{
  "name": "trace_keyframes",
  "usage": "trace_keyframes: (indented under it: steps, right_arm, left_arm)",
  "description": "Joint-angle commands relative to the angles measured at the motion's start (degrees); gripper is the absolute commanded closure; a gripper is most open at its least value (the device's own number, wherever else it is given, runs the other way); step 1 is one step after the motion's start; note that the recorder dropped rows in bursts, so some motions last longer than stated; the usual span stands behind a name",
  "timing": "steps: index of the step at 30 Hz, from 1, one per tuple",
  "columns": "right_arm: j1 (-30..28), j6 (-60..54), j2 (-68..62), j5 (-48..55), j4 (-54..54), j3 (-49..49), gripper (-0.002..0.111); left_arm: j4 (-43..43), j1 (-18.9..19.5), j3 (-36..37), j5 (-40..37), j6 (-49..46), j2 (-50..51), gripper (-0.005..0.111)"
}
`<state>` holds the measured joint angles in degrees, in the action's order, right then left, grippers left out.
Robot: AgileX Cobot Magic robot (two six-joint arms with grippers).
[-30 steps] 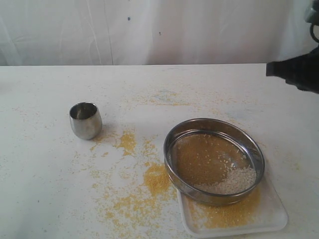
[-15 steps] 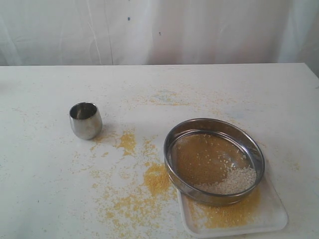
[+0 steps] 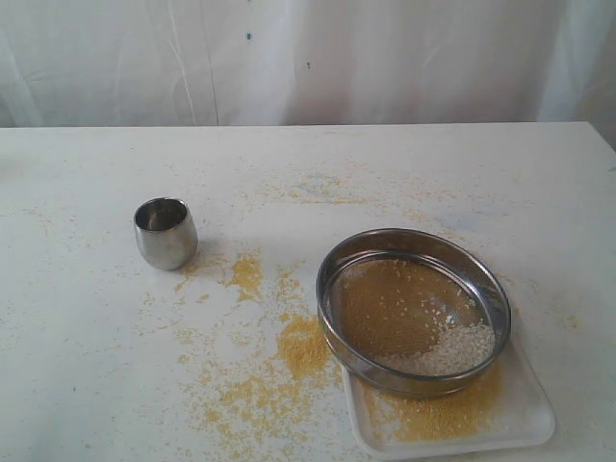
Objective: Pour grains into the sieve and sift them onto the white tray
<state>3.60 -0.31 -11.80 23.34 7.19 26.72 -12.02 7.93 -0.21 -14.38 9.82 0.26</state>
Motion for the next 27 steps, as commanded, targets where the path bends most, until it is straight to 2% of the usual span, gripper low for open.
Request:
trace_keyframes:
  steps: [1,7,14,20,25,27]
  right_arm:
    - [-0.1,0.8,1.3,8.0,2.4,-0.1,0.108]
    - [-0.1,0.8,1.3,15.2,2.4,-0.1,0.108]
    - [-0.1,0.7,1.3,15.7,2.1,-0.1,0.108]
    - [-0.8,0.3,1.4,2.7,0.2,-0.4,0.108]
    - [-3.1,0.7,5.3,-15.9,-8.9,-4.7,0.108]
    - [-3.7,0.7,7.7,-22.2,-9.4,-7.8,0.108]
  left_arm:
    - [-0.1,0.0,0.2,-0.2,0.4,-0.3,0.107]
    - [-0.1,0.0,0.2,-0.2,0.4,-0.3,0.107]
    - [-0.1,0.0,0.2,-0.2,0.4,-0.3,0.107]
    - [-0.1,0.0,0.2,-0.2,0.4,-0.3,0.107]
    - [0.0,0.0,0.2,-0.2,0.4,-0.3,0.107]
    - [0.0,0.0,0.2,-0.2,0.4,-0.3,0.107]
